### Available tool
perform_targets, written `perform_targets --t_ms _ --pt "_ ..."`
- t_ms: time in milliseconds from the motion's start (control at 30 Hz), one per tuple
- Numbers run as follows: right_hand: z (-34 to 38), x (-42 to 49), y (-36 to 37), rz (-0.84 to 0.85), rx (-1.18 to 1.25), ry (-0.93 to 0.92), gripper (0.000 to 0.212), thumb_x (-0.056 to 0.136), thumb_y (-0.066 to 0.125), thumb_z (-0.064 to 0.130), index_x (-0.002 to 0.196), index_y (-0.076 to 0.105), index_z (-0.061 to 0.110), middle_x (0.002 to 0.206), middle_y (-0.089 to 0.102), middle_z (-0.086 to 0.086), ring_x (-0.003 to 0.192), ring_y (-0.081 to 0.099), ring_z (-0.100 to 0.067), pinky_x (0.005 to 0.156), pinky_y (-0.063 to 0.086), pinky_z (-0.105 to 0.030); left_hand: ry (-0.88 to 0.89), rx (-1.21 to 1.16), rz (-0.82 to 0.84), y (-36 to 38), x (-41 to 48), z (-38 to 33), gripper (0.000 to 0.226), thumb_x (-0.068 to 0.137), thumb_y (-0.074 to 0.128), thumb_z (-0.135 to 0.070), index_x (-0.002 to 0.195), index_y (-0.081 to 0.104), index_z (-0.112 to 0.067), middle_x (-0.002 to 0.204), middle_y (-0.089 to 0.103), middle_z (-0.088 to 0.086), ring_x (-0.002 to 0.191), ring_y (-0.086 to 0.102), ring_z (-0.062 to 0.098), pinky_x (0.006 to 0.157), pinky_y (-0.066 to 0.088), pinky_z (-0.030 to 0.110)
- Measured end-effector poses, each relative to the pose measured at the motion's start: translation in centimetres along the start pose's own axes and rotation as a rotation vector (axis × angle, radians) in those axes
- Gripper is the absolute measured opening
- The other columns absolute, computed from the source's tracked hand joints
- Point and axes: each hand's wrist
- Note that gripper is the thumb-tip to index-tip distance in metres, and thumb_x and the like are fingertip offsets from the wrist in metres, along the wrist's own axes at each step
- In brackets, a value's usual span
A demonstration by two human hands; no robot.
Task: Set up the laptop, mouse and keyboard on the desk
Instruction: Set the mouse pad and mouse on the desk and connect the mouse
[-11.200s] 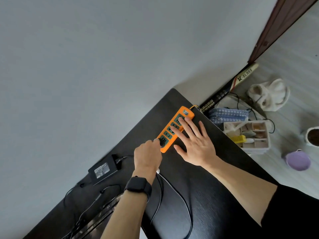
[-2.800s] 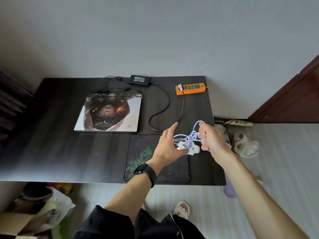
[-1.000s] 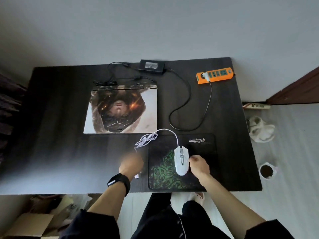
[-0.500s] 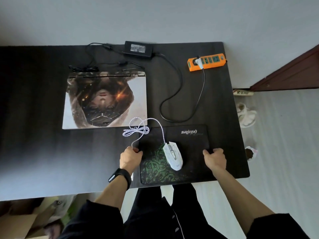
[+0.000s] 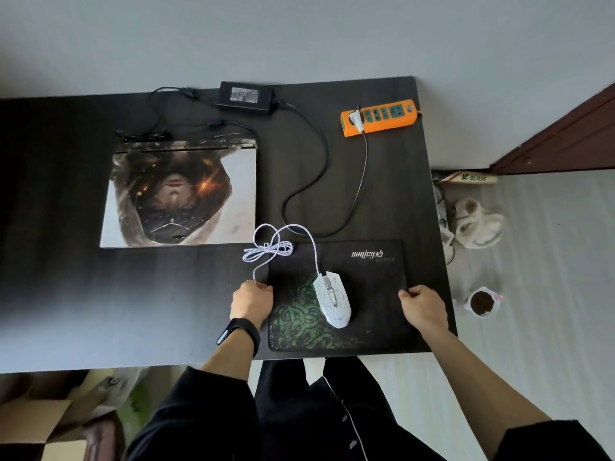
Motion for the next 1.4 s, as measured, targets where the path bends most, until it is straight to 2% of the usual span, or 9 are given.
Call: perform_targets --t_ms 333,433,567,667,800,900,1033,1200,1400 --pt "-0.1 0.6 -0.5 0.075 -0.088 -0.001 0.033 0.100 0.052 0.035 0.121 0.058 0.011 0.112 0.062 -0.007 0.086 0.054 -0.021 0.071 0.043 -0.033 -0.024 0.088 -0.016 0.7 -0.2 -0.6 0.028 0.091 0.062 -0.030 0.107 0.069 -0.008 0.113 0.066 0.021 0.106 0.060 0.039 0.083 0.046 0.034" --pt "0.0 -0.1 -0.6 0.009 -0.082 0.022 0.034 0.098 0.056 0.033 0.124 0.052 0.012 0.121 0.057 -0.010 0.091 0.057 -0.024 0.070 0.043 -0.034 -0.042 0.123 -0.004 1.0 -0.3 -0.6 0.029 0.090 0.060 -0.030 0.106 0.068 -0.007 0.113 0.066 0.021 0.106 0.060 0.039 0.086 0.048 0.037" --pt "1.5 -2.3 0.4 -0.171 -0.052 -0.205 0.054 0.090 0.066 0.041 0.130 0.043 0.014 0.126 0.053 -0.010 0.108 0.058 -0.028 0.078 0.051 -0.037 -0.057 0.141 -0.015 1.2 -0.4 -0.7 0.033 0.091 0.059 -0.032 0.112 0.063 -0.007 0.118 0.064 0.020 0.109 0.060 0.040 0.091 0.049 0.041" --pt "4.1 -4.7 2.6 -0.021 -0.013 -0.449 0.075 0.082 0.066 0.058 0.139 0.037 0.018 0.125 0.054 -0.001 0.112 0.056 -0.022 0.087 0.052 -0.041 -0.034 0.145 -0.026 1.2 -0.1 -0.7 0.033 0.092 0.058 -0.033 0.113 0.061 -0.008 0.119 0.064 0.020 0.109 0.059 0.040 0.091 0.049 0.042" --pt "6.4 -6.9 5.9 0.146 -0.291 -0.453 0.110 0.067 0.068 0.074 0.149 0.014 0.024 0.135 0.042 -0.003 0.121 0.047 -0.030 0.090 0.050 -0.048 0.010 0.160 -0.027 1.3 -0.1 -0.2 0.029 0.092 0.059 -0.033 0.112 0.062 -0.013 0.118 0.064 0.017 0.108 0.060 0.038 0.089 0.049 0.041" --pt "5.7 -6.9 7.4 0.115 -0.447 -0.440 0.089 0.074 0.067 0.062 0.139 0.023 0.021 0.128 0.040 -0.005 0.109 0.050 -0.027 0.076 0.053 -0.042 0.031 0.159 -0.029 1.1 0.0 0.4 0.026 0.091 0.059 -0.034 0.110 0.063 -0.017 0.117 0.064 0.014 0.108 0.060 0.036 0.088 0.049 0.039" --pt "4.6 -7.0 7.9 0.019 -0.307 -0.298 0.066 0.077 0.065 0.059 0.118 0.036 0.016 0.114 0.043 -0.004 0.093 0.057 -0.025 0.063 0.048 -0.035 0.069 0.158 0.007 0.6 0.7 0.8 0.028 0.090 0.060 -0.037 0.111 0.065 -0.019 0.116 0.066 0.012 0.106 0.062 0.034 0.087 0.050 0.038" --pt "3.6 -8.0 8.3 -0.037 -0.190 -0.185 0.071 0.080 0.064 0.065 0.119 0.036 0.013 0.114 0.048 -0.007 0.089 0.066 -0.033 0.065 0.053 -0.039 0.094 0.165 0.033 0.0 1.3 1.1 0.026 0.089 0.062 -0.040 0.106 0.065 -0.021 0.113 0.067 0.010 0.104 0.063 0.033 0.087 0.052 0.039" --pt "4.0 -9.0 8.5 -0.075 -0.207 -0.086 0.076 0.077 0.059 0.075 0.116 0.039 0.013 0.113 0.054 -0.004 0.092 0.065 -0.031 0.065 0.044 -0.036 0.116 0.243 0.091 -0.8 1.9 1.4 0.028 0.088 0.060 -0.041 0.105 0.068 -0.021 0.109 0.068 0.011 0.101 0.064 0.033 0.085 0.053 0.039"
Point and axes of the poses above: each hand's wrist, its own x-axis towards the middle knuckle, its own y-axis out of the palm, z = x × y
